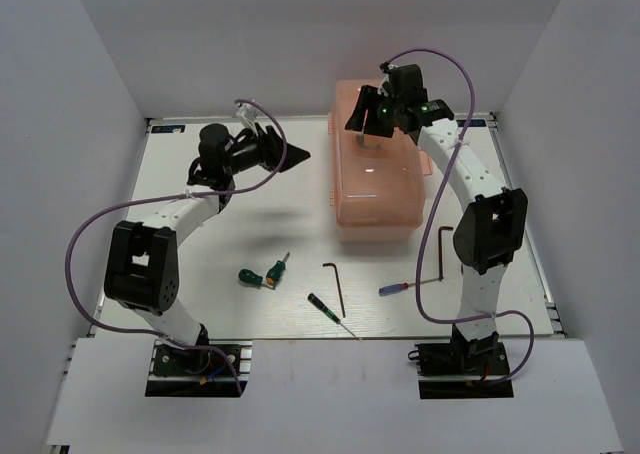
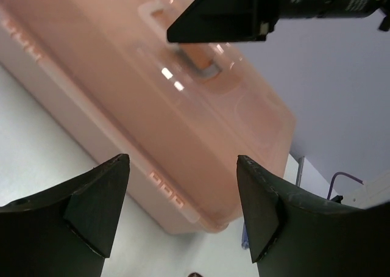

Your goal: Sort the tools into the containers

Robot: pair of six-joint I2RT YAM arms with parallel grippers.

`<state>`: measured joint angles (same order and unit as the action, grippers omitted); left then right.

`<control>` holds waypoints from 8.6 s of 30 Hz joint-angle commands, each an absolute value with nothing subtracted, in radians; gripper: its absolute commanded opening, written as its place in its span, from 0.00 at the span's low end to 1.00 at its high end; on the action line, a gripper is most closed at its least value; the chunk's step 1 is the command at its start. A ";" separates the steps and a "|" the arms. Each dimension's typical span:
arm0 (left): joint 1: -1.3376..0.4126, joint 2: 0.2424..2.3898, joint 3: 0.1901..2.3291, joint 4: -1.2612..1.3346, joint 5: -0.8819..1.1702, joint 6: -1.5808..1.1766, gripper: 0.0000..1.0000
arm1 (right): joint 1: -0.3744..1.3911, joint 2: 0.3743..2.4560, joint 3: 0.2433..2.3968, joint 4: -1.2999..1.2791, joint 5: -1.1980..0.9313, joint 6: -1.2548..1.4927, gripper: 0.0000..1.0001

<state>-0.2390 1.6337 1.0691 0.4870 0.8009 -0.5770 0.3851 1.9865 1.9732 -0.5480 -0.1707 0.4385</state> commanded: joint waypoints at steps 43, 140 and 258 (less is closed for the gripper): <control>-0.541 2.059 1.848 -0.115 0.448 -0.416 0.73 | 0.296 1.905 1.942 -0.486 -0.535 0.620 0.54; -0.334 1.542 1.488 -0.466 -0.245 -0.370 0.68 | -0.221 2.074 1.713 -0.469 -0.538 0.127 0.00; -1.111 1.635 1.039 -0.505 -0.311 -0.718 0.61 | 0.110 1.606 1.402 -0.634 -0.439 -0.017 0.55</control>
